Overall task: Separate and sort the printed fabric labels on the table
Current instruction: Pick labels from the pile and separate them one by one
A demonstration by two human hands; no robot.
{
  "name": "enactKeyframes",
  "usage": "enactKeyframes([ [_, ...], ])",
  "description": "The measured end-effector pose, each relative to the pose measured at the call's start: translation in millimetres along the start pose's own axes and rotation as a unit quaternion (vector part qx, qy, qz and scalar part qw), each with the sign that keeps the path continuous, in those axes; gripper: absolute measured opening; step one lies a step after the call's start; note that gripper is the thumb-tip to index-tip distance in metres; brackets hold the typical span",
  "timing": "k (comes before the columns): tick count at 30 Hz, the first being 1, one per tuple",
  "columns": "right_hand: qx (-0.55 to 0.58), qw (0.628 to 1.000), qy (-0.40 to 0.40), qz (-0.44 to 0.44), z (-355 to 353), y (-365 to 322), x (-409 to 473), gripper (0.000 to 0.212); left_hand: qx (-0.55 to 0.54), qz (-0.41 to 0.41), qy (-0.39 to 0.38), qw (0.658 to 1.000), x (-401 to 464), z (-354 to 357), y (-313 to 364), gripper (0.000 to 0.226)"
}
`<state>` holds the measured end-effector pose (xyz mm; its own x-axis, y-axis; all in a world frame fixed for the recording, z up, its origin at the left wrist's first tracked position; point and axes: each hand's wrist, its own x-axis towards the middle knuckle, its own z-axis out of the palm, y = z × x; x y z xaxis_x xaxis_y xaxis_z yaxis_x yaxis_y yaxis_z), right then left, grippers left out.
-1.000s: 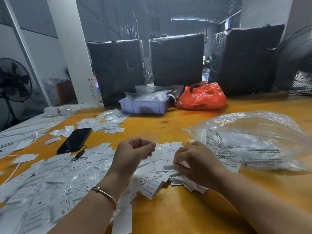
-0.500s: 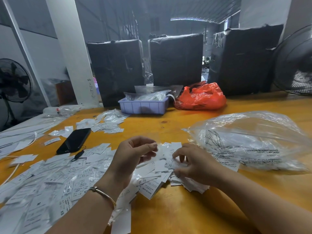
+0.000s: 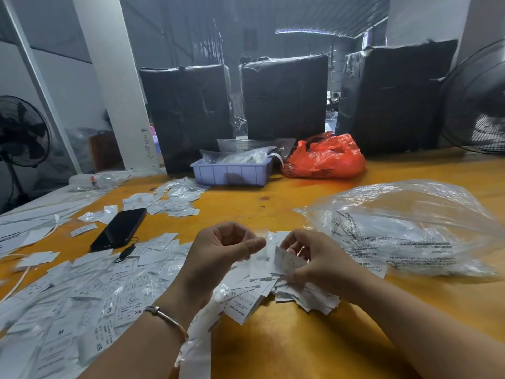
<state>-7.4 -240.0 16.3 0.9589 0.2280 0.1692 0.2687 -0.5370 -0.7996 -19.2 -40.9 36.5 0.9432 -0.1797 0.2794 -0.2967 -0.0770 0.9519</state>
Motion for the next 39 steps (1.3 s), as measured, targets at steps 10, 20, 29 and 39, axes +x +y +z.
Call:
enactKeyframes([
  [10, 0.244, 0.946, 0.167, -0.131, -27.9, -24.9, -12.6, 0.015, 0.014, 0.003, -0.048, 0.999, -1.7, 3.6, -0.9, 0.027],
  [20, 0.15, 0.956, 0.116, -0.223, -27.3, -45.8, -25.3, 0.012, 0.036, -0.005, -0.055, 0.998, -4.6, 6.2, 2.1, 0.019],
  [29, 0.022, 0.953, 0.158, -0.259, -27.3, -42.0, -23.0, 0.016, 0.033, -0.004, -0.069, 0.997, -6.0, 6.6, 5.3, 0.013],
  [39, 0.044, 0.945, 0.168, -0.276, -31.2, -41.1, -22.3, 0.004, 0.03, -0.002, -0.087, 0.996, -6.3, 5.1, 4.8, 0.017],
])
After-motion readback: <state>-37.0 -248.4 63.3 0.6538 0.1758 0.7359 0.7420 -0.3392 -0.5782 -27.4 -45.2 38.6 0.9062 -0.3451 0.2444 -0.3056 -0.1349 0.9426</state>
